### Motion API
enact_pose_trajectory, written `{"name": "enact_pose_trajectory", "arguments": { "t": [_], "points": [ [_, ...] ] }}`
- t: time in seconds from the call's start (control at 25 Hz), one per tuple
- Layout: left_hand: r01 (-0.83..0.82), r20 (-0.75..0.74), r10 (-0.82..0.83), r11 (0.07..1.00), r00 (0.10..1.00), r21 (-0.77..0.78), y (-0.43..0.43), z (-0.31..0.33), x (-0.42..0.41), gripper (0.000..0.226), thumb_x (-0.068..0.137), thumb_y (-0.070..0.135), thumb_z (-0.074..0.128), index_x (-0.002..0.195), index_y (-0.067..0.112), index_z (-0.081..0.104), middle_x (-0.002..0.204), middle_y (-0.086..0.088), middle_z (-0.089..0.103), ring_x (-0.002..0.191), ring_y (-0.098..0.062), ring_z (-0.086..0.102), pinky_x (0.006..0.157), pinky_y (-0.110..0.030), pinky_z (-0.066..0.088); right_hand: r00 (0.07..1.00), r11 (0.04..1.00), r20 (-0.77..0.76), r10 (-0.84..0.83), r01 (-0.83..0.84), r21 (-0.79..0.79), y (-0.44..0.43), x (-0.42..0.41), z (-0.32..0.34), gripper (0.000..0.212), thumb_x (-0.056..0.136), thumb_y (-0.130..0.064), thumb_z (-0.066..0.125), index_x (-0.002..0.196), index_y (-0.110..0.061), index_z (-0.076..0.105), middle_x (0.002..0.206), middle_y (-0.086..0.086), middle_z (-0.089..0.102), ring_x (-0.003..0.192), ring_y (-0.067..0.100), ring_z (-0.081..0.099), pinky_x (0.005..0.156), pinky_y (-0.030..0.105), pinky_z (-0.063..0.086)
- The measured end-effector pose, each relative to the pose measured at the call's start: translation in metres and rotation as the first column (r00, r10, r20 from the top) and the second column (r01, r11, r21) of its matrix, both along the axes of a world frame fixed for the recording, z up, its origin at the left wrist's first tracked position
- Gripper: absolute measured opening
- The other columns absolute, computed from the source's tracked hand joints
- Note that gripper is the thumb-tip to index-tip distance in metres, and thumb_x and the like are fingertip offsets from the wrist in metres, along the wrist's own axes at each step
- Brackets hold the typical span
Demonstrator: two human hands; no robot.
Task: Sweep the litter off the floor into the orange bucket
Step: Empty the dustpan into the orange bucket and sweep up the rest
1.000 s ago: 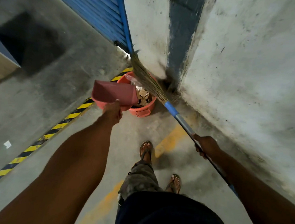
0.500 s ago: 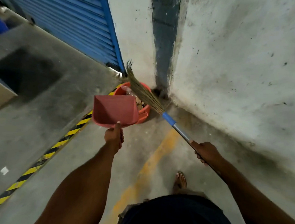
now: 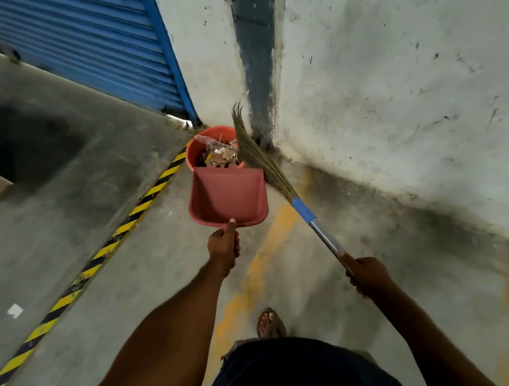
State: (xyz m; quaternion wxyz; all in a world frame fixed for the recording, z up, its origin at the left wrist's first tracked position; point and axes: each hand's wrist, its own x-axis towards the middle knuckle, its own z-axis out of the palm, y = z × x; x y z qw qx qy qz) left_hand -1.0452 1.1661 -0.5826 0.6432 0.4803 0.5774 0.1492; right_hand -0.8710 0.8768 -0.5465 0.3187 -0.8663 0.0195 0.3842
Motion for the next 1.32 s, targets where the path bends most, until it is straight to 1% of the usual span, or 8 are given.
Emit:
{"name": "enact_pose_trajectory", "arguments": {
  "t": [0.2, 0.36, 0.48, 0.64, 0.8, 0.96, 1.16, 1.32],
  "points": [
    [0.071, 0.006, -0.071, 0.997, 0.997, 0.017, -0.071, -0.001, -0.034, 0.046, 0.095, 0.050, 0.069, 0.075, 0.009, 0.062, 0.056, -0.006, 0.054, 0.044, -0.019, 0.047, 0.046, -0.026, 0.037, 0.995, 0.995, -0.002, -0.100, 0.100, 0.026, -0.079, -0.049, -0.003, 0.067, 0.088, -0.065, 0.065, 0.077, 0.001, 0.071, 0.056, 0.008, 0.062, 0.043, 0.022, 0.053, 0.044, 0.025, 0.042],
    [0.077, 0.017, -0.077, 0.997, 0.997, -0.008, -0.144, 0.007, -0.063, 0.045, 0.097, 0.048, 0.068, 0.075, 0.009, 0.063, 0.058, -0.008, 0.054, 0.041, -0.017, 0.047, 0.040, -0.022, 0.034, 0.986, 0.985, 0.012, -0.167, 0.166, 0.045, -0.157, -0.097, -0.004, 0.066, 0.089, -0.064, 0.065, 0.076, 0.000, 0.070, 0.056, 0.009, 0.060, 0.044, 0.023, 0.052, 0.045, 0.026, 0.042],
    [0.123, 0.050, -0.122, 0.992, 0.991, -0.025, -0.194, 0.014, -0.084, 0.047, 0.098, 0.050, 0.066, 0.074, 0.010, 0.062, 0.059, -0.008, 0.054, 0.040, -0.017, 0.046, 0.040, -0.021, 0.030, 0.981, 0.980, 0.013, -0.194, 0.194, 0.034, -0.208, -0.137, 0.000, 0.064, 0.091, -0.062, 0.065, 0.076, 0.000, 0.070, 0.059, 0.009, 0.062, 0.046, 0.023, 0.054, 0.045, 0.026, 0.044],
    [0.241, 0.050, -0.238, 0.969, 0.970, -0.059, -0.252, 0.025, -0.112, 0.047, 0.098, 0.052, 0.063, 0.070, 0.014, 0.059, 0.055, -0.005, 0.051, 0.038, -0.014, 0.043, 0.039, -0.017, 0.025, 0.963, 0.963, 0.010, -0.269, 0.269, 0.019, -0.271, -0.194, 0.007, 0.066, 0.093, -0.059, 0.064, 0.082, 0.005, 0.072, 0.059, 0.010, 0.062, 0.045, 0.023, 0.052, 0.046, 0.026, 0.043],
    [0.386, 0.023, -0.386, 0.921, 0.922, -0.059, -0.290, 0.013, -0.139, 0.045, 0.099, 0.048, 0.063, 0.070, 0.014, 0.058, 0.058, -0.005, 0.051, 0.038, -0.013, 0.043, 0.036, -0.015, 0.026, 0.925, 0.925, 0.019, -0.380, 0.381, -0.012, -0.312, -0.258, 0.016, 0.064, 0.091, -0.063, 0.063, 0.080, 0.000, 0.073, 0.061, 0.009, 0.065, 0.047, 0.023, 0.055, 0.047, 0.027, 0.045],
    [0.497, 0.028, -0.496, 0.866, 0.868, -0.065, -0.326, 0.005, -0.157, 0.041, 0.102, 0.036, 0.062, 0.070, 0.012, 0.057, 0.059, -0.004, 0.052, 0.036, -0.011, 0.042, 0.036, -0.019, 0.031, 0.841, 0.840, 0.047, -0.540, 0.541, -0.030, -0.348, -0.331, 0.021, 0.064, 0.090, -0.066, 0.063, 0.079, -0.003, 0.072, 0.065, 0.010, 0.067, 0.050, 0.024, 0.058, 0.049, 0.029, 0.047],
    [0.646, -0.005, -0.650, 0.756, 0.760, -0.104, -0.389, -0.012, -0.187, 0.039, 0.101, 0.034, 0.063, 0.070, 0.011, 0.058, 0.058, -0.004, 0.053, 0.037, -0.012, 0.042, 0.037, -0.021, 0.032, 0.708, 0.708, 0.031, -0.706, 0.706, -0.007, -0.407, -0.421, 0.021, 0.065, 0.090, -0.066, 0.063, 0.079, -0.003, 0.072, 0.066, 0.011, 0.067, 0.052, 0.025, 0.058, 0.050, 0.031, 0.048],
    [0.774, -0.006, -0.778, 0.626, 0.629, -0.096, -0.462, -0.008, -0.199, 0.038, 0.101, 0.037, 0.063, 0.072, 0.012, 0.058, 0.059, -0.003, 0.054, 0.039, -0.011, 0.043, 0.038, -0.021, 0.034, 0.568, 0.568, 0.015, -0.823, 0.822, 0.031, -0.463, -0.476, 0.017, 0.066, 0.089, -0.067, 0.064, 0.080, -0.001, 0.072, 0.067, 0.011, 0.067, 0.053, 0.025, 0.057, 0.051, 0.031, 0.048]
  ]
}}
